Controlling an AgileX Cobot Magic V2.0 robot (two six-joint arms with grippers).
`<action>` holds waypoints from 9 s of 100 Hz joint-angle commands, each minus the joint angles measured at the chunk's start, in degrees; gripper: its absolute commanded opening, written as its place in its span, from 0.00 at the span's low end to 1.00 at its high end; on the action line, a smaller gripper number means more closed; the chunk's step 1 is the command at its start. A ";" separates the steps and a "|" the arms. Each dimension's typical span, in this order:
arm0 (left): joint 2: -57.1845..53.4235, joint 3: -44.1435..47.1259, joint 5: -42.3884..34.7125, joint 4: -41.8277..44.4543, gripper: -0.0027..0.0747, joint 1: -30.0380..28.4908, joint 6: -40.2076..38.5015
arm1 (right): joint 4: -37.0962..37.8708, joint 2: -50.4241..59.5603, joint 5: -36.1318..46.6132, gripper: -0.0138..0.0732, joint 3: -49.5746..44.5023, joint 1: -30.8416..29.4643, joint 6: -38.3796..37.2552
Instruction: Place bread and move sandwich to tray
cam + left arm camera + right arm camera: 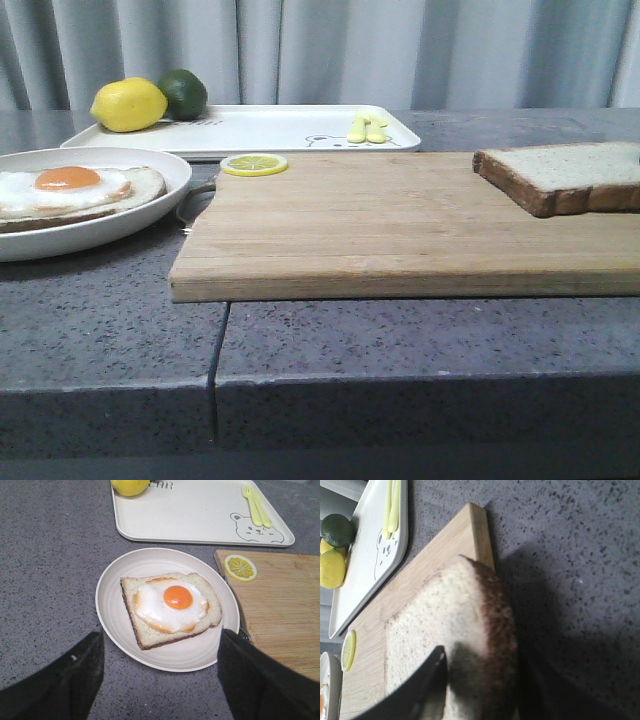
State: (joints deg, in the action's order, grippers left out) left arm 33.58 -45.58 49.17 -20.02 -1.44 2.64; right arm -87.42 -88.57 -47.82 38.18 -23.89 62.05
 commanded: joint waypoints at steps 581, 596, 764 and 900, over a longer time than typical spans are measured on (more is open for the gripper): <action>0.58 -1.84 -3.02 -1.46 0.62 0.35 -0.32 | 67.78 52.28 34.75 0.70 3.24 32.10 -44.85; 0.58 -1.84 -3.02 -1.46 0.62 0.35 -0.32 | 72.12 59.10 36.48 0.70 -2.45 32.10 -48.00; 2.89 -1.84 -4.85 -1.81 0.62 0.35 -1.65 | 71.93 66.41 40.98 0.70 -7.76 32.10 -47.95; 40.33 -1.84 -17.80 -8.49 0.62 -4.95 -3.80 | 71.93 66.41 40.98 0.70 -7.76 32.10 -47.95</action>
State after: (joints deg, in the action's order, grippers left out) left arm 73.92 -45.58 34.32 -26.50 -6.19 -0.66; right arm -15.83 -21.90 -11.72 29.02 8.67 13.89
